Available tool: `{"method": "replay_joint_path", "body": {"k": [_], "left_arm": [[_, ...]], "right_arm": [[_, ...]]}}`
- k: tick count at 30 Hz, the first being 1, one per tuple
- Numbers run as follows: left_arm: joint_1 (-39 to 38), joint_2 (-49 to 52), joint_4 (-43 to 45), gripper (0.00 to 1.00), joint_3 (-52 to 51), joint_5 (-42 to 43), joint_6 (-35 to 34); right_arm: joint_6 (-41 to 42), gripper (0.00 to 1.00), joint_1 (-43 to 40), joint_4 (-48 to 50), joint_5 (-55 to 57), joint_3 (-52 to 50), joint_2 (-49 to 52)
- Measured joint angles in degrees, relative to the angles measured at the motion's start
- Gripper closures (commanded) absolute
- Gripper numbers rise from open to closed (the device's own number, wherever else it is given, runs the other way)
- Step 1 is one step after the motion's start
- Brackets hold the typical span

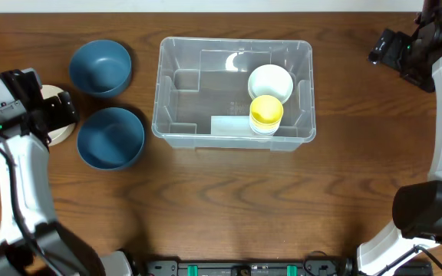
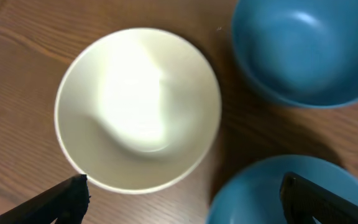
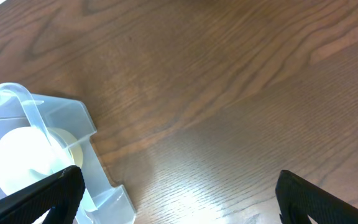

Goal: Pack container
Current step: 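Move the left gripper to the cream bowl and grasp its rim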

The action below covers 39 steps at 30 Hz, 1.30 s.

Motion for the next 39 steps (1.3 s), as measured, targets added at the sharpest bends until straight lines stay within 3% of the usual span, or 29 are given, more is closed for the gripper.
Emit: {"method": "replay_joint_path", "body": {"k": [7, 22, 27, 31, 32, 39], "left_arm": [[0.2, 6.0, 4.0, 0.02, 0.0, 0.5, 0.4], [0.2, 19.6, 15.6, 0.00, 0.0, 10.4, 0.4], [0.2, 21.6, 16.3, 0.57, 0.0, 10.9, 0.3], [0.2, 21.6, 16.4, 0.90, 0.0, 11.3, 0.4], [0.2, 21.6, 16.4, 0.94, 0.0, 11.2, 0.6], [0.2, 21.0, 15.4, 0.94, 0.3, 10.4, 1.6]], "right_arm": [[0.0, 0.01, 0.0, 0.0, 0.0, 0.0, 0.0], [0.0, 0.01, 0.0, 0.0, 0.0, 0.0, 0.0], [0.0, 0.01, 0.0, 0.0, 0.0, 0.0, 0.0], [0.0, 0.01, 0.0, 0.0, 0.0, 0.0, 0.0], [0.0, 0.01, 0.0, 0.0, 0.0, 0.0, 0.0], [0.0, 0.01, 0.0, 0.0, 0.0, 0.0, 0.0]]}}
